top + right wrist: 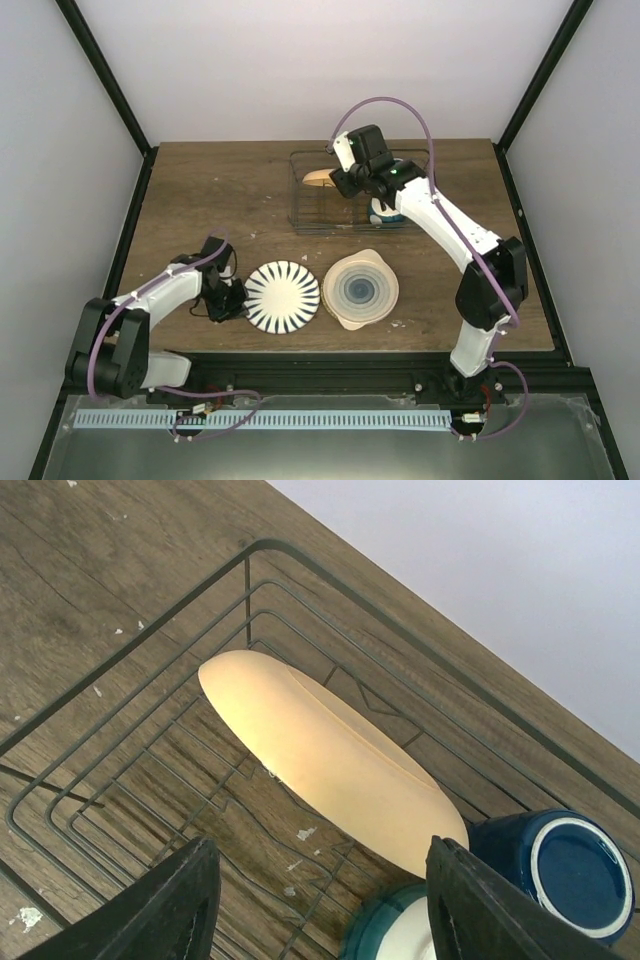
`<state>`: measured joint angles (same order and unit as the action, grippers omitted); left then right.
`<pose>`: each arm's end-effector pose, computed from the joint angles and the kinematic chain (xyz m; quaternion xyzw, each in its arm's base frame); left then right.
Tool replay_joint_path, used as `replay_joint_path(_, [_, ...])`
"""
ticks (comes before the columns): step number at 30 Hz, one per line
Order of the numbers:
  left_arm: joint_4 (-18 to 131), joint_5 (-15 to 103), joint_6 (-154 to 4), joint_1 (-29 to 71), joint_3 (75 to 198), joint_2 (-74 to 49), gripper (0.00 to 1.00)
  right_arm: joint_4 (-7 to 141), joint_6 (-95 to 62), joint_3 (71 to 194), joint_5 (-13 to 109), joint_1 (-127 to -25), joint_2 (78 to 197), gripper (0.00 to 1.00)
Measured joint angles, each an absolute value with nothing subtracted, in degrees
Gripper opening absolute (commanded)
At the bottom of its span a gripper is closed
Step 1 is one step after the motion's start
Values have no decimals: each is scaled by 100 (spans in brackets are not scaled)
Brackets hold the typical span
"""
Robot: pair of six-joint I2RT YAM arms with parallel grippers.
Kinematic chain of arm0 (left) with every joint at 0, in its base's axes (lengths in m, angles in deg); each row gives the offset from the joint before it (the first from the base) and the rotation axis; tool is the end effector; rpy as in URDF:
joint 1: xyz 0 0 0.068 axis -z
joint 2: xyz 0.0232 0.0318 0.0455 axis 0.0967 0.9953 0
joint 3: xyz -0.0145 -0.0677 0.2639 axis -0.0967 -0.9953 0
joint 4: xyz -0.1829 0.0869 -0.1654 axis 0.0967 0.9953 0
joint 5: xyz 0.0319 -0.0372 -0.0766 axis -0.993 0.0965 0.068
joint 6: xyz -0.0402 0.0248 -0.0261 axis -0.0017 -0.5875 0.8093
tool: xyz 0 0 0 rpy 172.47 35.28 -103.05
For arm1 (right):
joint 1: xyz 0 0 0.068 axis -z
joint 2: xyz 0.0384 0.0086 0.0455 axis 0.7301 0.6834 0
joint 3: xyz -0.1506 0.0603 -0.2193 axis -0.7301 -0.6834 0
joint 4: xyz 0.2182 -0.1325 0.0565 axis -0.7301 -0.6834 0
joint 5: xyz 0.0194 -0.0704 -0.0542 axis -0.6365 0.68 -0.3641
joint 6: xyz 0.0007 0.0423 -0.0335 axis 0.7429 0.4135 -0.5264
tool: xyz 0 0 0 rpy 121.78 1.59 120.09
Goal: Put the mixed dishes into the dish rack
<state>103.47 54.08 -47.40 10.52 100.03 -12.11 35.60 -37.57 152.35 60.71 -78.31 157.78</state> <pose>0.1803 -0.0636 0.1483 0.1875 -0.9685 0.1598 0.0367 0.3506 0.2104 0.3369 -0.3300 0.8372 0.0256 0.4353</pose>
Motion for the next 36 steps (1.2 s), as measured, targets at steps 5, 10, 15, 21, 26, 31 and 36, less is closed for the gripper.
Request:
replay_joint_path(5, [10261, 5460, -4742, 1057, 10049, -1119, 0, 3497, -3799, 15277, 6165, -7877, 15835, 58])
replay_joint_path(10, [10285, 5429, -4775, 1057, 10108, -1084, 0, 3423, -3777, 15290, 6158, -7890, 15855, 60])
replay_joint_path(15, [10281, 5296, -4790, 1057, 10130, -1162, 0, 3215, -3632, 15353, 5839, -7892, 15879, 60])
replay_joint_path(21, [10342, 5211, -4737, 679, 10036, -1663, 0, 3077, -3468, 15379, 5509, -7892, 15966, 60])
replay_joint_path(26, [10449, 5014, -4670, 193, 9957, -1986, 0, 2950, -3412, 15379, 5380, -7892, 16144, 60])
replay_joint_path(31, [10521, 4933, -4713, 67, 10075, -1943, 0, 2889, -3324, 15388, 5140, -7892, 16218, 60])
replay_joint_path(36, [10587, 4826, -4779, -189, 10364, -1836, 0, 2780, -3208, 15414, 4834, -7892, 16253, 60])
